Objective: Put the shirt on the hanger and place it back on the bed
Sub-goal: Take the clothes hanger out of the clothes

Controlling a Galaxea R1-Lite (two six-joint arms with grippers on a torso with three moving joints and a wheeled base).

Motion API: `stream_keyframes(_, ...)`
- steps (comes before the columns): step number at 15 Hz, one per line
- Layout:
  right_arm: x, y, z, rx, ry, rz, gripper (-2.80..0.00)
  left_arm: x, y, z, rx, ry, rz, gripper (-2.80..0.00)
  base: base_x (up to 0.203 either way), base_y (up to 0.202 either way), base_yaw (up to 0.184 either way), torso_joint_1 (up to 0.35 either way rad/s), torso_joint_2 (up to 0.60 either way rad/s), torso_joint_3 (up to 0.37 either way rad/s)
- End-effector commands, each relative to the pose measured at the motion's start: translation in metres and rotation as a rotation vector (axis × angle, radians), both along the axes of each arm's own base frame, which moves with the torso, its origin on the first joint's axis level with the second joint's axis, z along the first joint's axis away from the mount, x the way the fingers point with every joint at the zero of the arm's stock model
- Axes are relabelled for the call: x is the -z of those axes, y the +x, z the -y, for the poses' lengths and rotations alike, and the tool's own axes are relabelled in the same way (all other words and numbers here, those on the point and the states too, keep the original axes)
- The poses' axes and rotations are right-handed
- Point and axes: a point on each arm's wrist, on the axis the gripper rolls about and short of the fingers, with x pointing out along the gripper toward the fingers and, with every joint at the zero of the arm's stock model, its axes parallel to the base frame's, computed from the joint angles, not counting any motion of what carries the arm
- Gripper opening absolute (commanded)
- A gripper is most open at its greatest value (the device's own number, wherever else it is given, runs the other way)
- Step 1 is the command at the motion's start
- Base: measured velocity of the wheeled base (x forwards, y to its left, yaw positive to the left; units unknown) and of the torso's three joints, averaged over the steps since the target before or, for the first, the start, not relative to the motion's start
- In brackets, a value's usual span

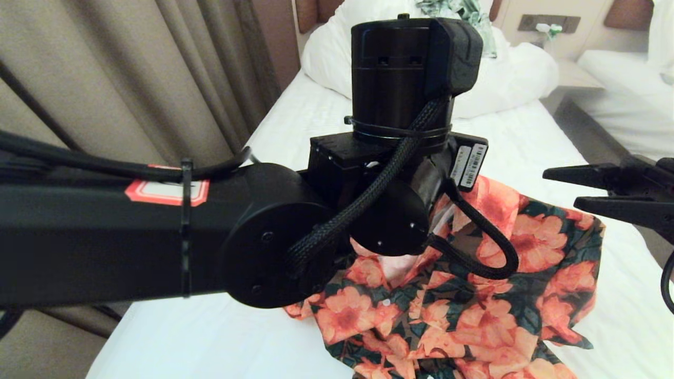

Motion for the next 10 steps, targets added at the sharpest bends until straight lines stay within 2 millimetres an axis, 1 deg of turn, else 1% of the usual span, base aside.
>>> stream_keyframes(1,-0.006,0.0,0.005,0.015,0.002,0.012,-2.8,-0.004,0.004,-0.001,-0.015,-0.007,0.012,-2.8,0.0,0.0,0.0,0.0,0.0,0.0)
stream_keyframes(3,-0.011,0.0,0.013,0.05,0.003,0.022,-2.8,-0.011,0.011,-0.005,-0.036,-0.013,0.028,-2.8,0.0,0.0,0.0,0.0,0.0,0.0)
stream_keyframes(5,-0.016,0.0,0.025,0.104,0.004,0.03,-2.8,-0.014,0.015,-0.009,-0.053,-0.021,0.032,-2.8,0.0,0.0,0.0,0.0,0.0,0.0)
stream_keyframes(10,-0.035,0.009,0.052,0.203,0.048,-0.044,-2.8,-0.018,0.024,-0.016,-0.085,-0.03,0.038,-2.8,0.0,0.0,0.0,0.0,0.0,0.0)
